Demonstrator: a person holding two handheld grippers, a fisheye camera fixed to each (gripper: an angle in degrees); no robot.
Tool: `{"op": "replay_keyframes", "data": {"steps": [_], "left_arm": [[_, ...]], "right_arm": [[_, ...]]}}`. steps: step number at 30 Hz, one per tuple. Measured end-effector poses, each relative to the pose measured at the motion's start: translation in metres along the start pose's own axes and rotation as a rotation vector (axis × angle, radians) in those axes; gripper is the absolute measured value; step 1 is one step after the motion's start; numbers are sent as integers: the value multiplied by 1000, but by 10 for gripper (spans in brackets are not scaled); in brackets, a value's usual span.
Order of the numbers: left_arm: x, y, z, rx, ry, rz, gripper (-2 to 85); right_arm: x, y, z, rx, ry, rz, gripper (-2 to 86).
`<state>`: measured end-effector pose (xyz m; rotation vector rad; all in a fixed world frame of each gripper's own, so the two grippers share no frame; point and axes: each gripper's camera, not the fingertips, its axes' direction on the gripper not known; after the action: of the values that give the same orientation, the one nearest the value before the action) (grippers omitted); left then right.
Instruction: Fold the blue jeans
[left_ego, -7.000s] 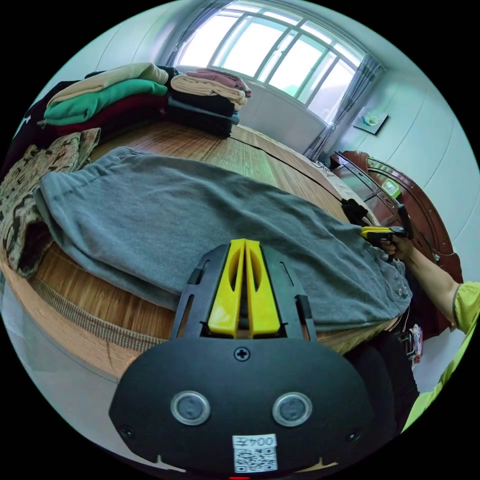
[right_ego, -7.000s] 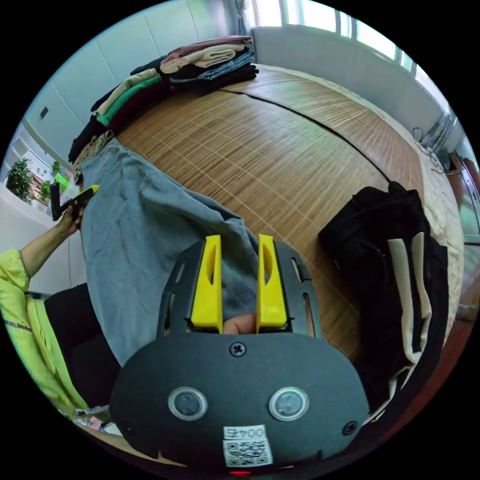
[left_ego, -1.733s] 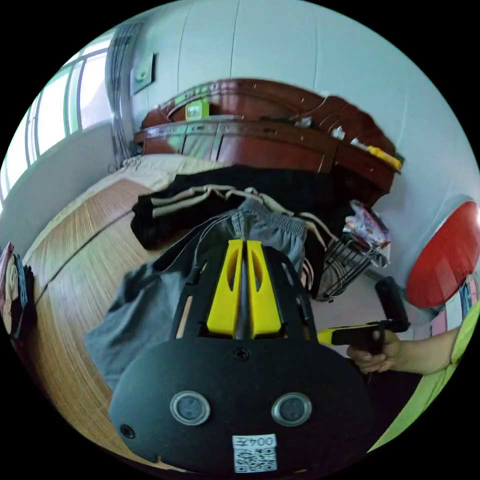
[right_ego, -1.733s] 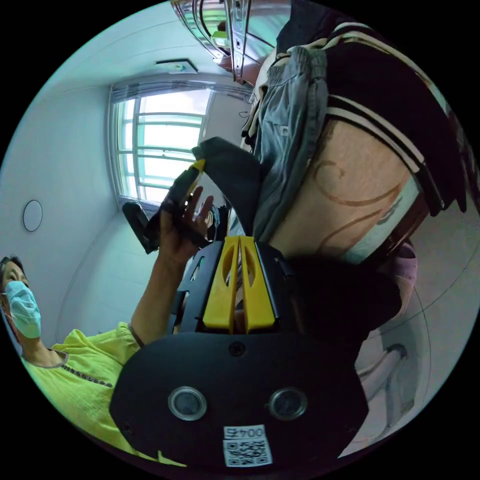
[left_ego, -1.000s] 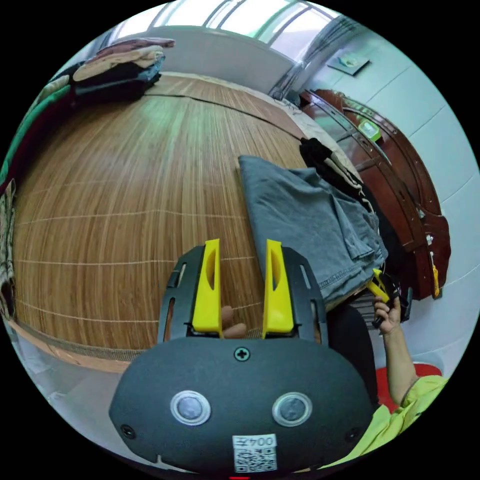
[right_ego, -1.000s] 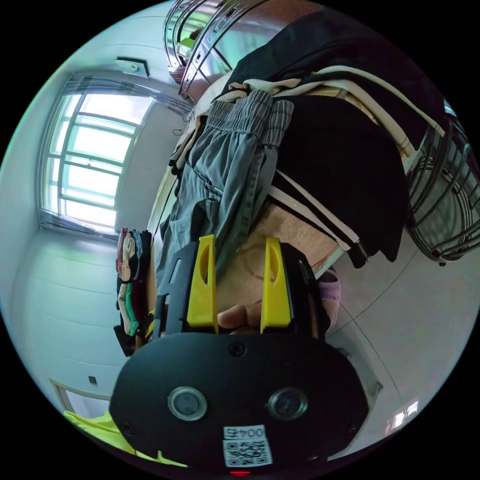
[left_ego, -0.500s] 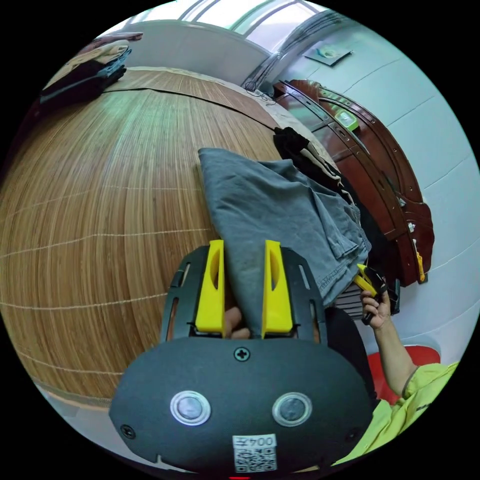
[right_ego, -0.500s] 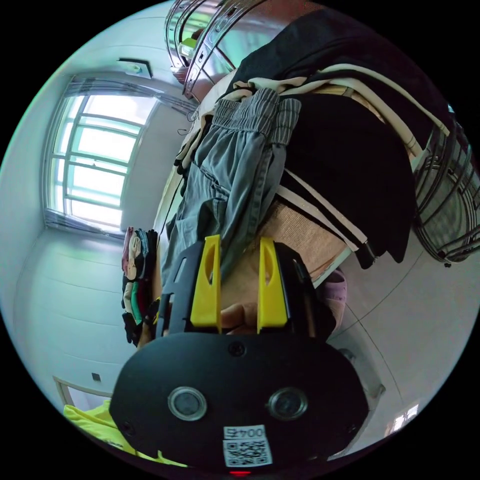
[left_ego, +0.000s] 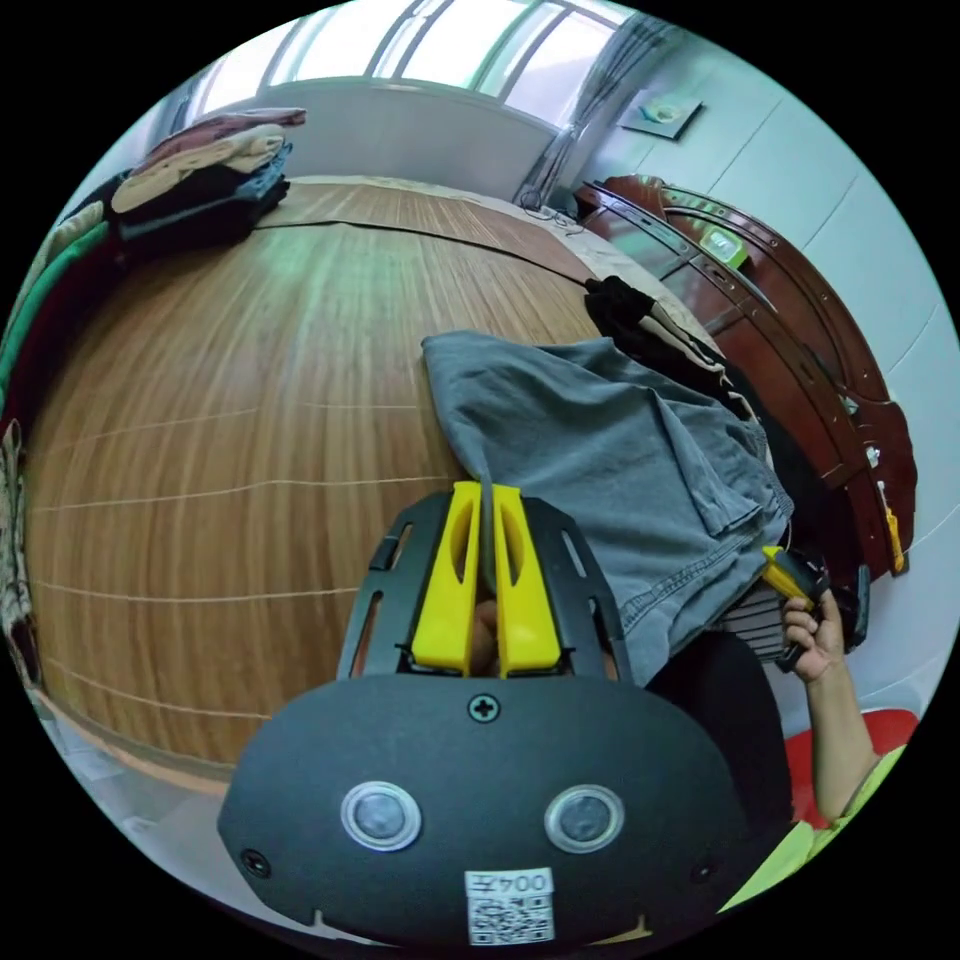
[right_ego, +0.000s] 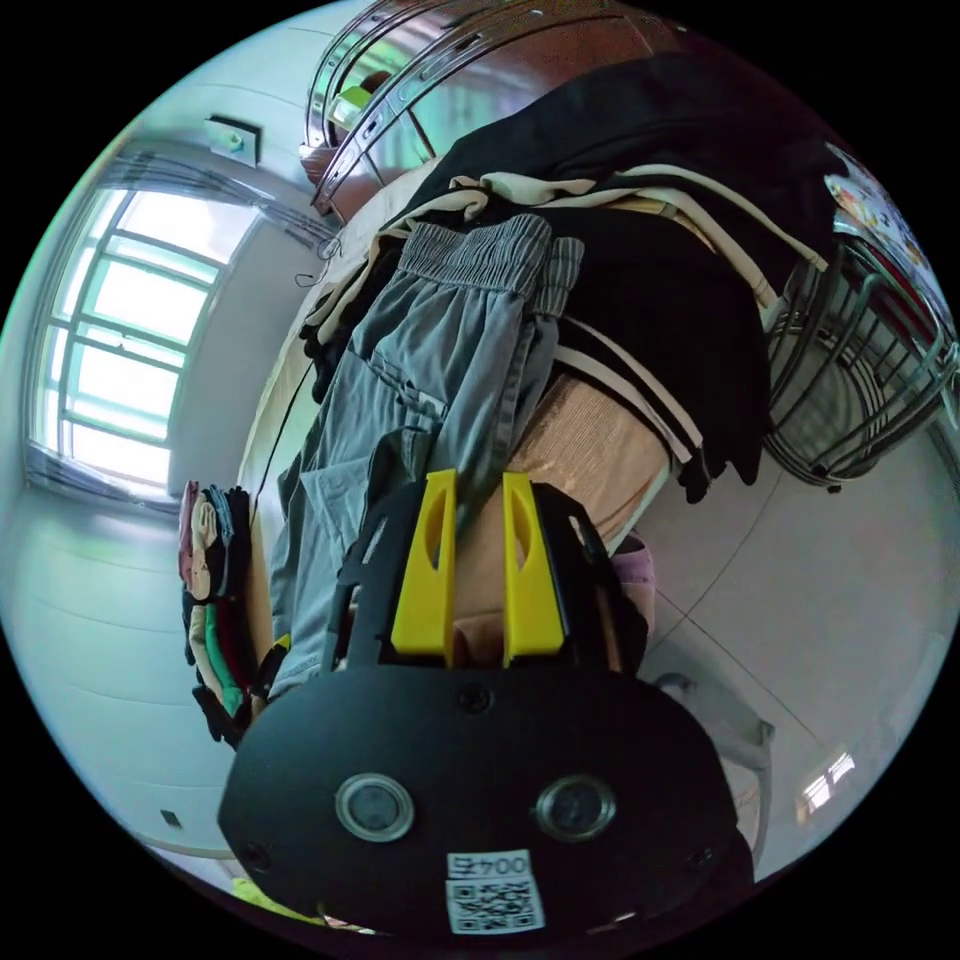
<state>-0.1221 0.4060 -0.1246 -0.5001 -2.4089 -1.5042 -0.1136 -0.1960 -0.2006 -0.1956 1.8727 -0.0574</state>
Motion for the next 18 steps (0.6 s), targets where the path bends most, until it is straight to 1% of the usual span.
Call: {"op": "replay_keyframes", "data": {"steps": [4, 5, 7, 10, 12, 13, 14, 15, 16, 17, 18], "left_arm": [[-64, 27, -53, 22, -98, -22, 19], [-87, 38, -69, 31, -119, -39, 18], [-124, 54, -94, 53, -107, -69, 17], [-175, 77, -139, 63, -60, -168, 13], [-188, 93, -176, 151, 3, -232, 9], [-191, 103, -198, 225, 95, -277, 8], [-187, 113, -215, 293, 218, -315, 8], [-183, 118, -220, 320, 276, -332, 8], [-171, 129, -226, 354, 372, -361, 8], [-157, 138, -227, 369, 446, -367, 10], [-151, 143, -227, 378, 473, -361, 10]], "right_arm": [[-36, 21, 0, -34, 9, -88, 65], [-47, 29, -2, -61, -41, -119, 56], [-64, 44, -8, -81, -80, -153, 52], [-106, 75, -22, -71, -78, -352, 54], [-149, 100, -36, -35, -97, -573, 61], [-162, 105, -38, -32, -89, -635, 62], [-187, 117, -39, -26, -42, -765, 63], [-213, 130, -35, -18, 23, -907, 65], [-225, 137, -32, -16, 59, -977, 65], [-247, 148, -23, -10, 130, -1108, 65], [-266, 158, -14, 0, 185, -1227, 74]]}}
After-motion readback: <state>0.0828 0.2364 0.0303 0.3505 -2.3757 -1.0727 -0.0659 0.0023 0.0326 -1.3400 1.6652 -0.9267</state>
